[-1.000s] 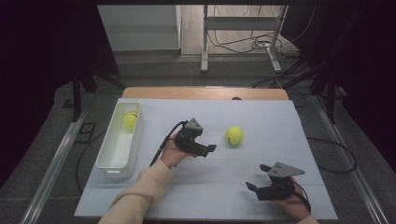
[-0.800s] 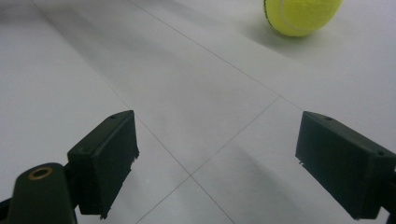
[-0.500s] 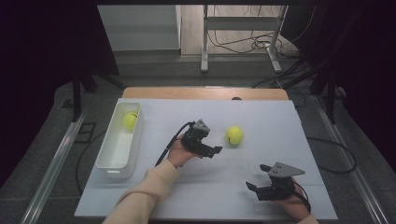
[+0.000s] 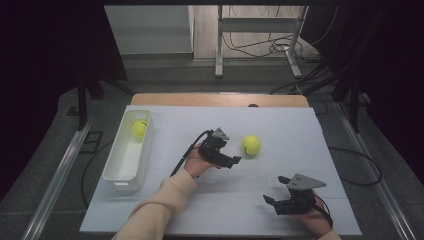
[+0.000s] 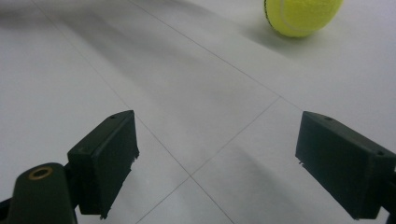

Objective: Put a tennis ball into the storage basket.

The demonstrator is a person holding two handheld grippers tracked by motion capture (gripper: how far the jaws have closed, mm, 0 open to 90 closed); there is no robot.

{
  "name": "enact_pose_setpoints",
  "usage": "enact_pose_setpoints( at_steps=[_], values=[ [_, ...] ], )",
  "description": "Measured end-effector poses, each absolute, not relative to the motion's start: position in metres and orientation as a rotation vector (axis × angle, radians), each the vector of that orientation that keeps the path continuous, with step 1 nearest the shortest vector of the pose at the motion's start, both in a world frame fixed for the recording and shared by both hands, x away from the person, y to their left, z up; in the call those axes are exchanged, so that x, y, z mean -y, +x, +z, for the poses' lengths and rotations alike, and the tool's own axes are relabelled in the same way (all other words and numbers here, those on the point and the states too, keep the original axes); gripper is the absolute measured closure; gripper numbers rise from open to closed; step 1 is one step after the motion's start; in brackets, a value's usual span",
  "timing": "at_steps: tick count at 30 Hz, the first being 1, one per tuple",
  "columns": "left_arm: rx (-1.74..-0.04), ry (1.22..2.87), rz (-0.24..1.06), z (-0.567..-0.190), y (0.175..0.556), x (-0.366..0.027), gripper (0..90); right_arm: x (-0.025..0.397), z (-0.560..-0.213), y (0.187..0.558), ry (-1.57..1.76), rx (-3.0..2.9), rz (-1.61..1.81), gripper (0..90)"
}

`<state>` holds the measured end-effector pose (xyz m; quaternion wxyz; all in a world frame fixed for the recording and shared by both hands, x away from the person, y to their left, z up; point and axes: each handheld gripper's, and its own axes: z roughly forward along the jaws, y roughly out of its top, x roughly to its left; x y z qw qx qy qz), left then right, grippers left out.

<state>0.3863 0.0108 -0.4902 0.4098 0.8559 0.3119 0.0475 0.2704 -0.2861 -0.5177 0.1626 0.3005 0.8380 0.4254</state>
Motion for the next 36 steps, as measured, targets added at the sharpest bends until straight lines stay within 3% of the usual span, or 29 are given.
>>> enact_pose_setpoints(
  at_steps=[36],
  values=[
    [-0.773, 2.170, 0.134, -0.494, 0.406, 0.016, 12.1, 0.286, -0.518, 0.272, 0.852, -2.401, 1.231, 13.3]
  ],
)
